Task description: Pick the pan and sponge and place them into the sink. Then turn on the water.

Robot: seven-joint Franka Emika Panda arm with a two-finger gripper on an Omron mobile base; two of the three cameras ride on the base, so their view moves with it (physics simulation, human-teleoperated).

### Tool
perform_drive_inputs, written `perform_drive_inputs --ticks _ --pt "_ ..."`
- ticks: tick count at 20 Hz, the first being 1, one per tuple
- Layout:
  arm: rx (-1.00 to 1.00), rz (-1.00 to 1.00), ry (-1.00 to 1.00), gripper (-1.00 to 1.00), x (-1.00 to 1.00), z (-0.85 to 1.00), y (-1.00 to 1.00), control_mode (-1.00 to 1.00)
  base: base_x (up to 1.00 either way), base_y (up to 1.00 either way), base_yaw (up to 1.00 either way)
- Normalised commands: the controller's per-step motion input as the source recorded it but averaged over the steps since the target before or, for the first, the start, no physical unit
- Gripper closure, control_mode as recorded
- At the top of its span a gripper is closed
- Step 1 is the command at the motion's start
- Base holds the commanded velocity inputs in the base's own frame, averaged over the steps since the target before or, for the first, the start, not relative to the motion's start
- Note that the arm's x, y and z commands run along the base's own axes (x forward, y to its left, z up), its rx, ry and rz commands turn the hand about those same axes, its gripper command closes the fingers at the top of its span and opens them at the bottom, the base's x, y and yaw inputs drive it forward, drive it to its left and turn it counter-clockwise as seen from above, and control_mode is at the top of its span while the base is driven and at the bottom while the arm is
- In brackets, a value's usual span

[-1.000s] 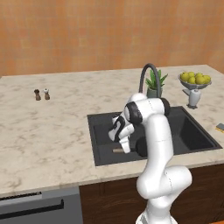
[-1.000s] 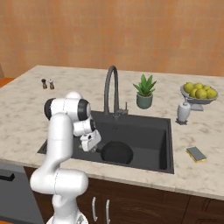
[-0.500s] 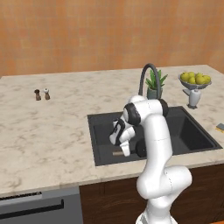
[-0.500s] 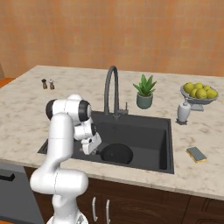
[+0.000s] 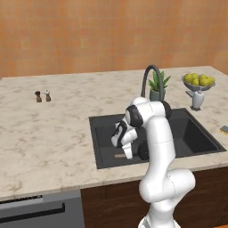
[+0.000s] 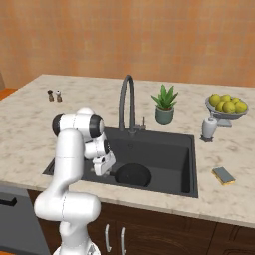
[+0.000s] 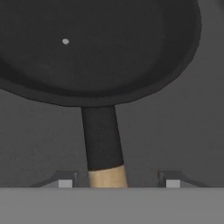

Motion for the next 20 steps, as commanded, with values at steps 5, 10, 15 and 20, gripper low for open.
perform_drive_inputs --ticks 5,10,15,20 --pt "0.00 0.00 0.03 -1.00 0.00 0.80 0.00 -1.00 0.00 0.00 0.00" --pt "0.01 0.11 0.00 -1.00 -0.11 1.00 0.00 -1.00 0.00 0.00 0.00" --pt "0.13 0.14 -0.01 -1.00 -0.29 1.00 0.00 -1.00 0.00 0.00 0.00" --pt "0.26 0.24 -0.11 -1.00 -0.52 1.00 -0.02 -1.00 0.00 0.00 0.00"
